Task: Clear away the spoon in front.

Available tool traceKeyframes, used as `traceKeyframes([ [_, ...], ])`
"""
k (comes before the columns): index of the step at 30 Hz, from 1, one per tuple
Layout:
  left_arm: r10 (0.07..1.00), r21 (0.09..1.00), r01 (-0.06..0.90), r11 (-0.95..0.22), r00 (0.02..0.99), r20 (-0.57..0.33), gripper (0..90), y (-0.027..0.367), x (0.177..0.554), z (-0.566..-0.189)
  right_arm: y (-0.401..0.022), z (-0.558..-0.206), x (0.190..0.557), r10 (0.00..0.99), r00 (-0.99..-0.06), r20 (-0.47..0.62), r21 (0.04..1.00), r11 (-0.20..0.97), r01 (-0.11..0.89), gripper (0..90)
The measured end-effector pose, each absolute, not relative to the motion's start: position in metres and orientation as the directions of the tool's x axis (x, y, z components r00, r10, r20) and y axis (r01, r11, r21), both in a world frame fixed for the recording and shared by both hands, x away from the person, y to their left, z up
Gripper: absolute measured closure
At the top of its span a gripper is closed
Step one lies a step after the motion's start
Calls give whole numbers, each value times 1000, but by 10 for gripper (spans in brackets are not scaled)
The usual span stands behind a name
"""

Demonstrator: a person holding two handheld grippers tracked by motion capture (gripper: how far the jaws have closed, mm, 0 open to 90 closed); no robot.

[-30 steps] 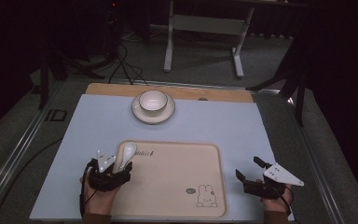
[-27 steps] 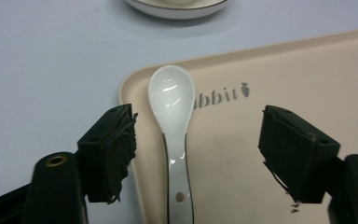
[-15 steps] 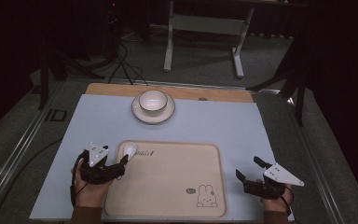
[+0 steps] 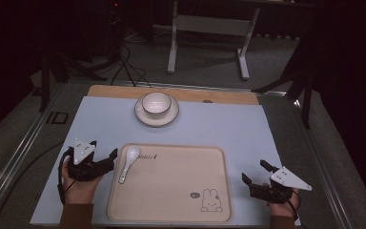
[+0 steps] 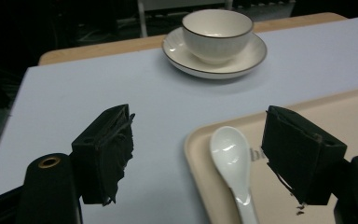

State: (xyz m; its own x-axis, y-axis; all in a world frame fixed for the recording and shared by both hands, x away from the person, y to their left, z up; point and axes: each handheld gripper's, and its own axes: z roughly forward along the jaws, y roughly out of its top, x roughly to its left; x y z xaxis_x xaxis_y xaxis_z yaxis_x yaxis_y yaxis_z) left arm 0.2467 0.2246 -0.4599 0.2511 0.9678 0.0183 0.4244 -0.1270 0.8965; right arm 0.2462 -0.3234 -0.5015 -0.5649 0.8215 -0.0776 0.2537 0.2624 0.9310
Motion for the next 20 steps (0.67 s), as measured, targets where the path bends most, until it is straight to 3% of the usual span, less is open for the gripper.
traceKeyframes([
  [20,987,897,434,-83,157,16,237,254,248,-480,-326,-502,247,825,-560,-72,930,259,262,136],
])
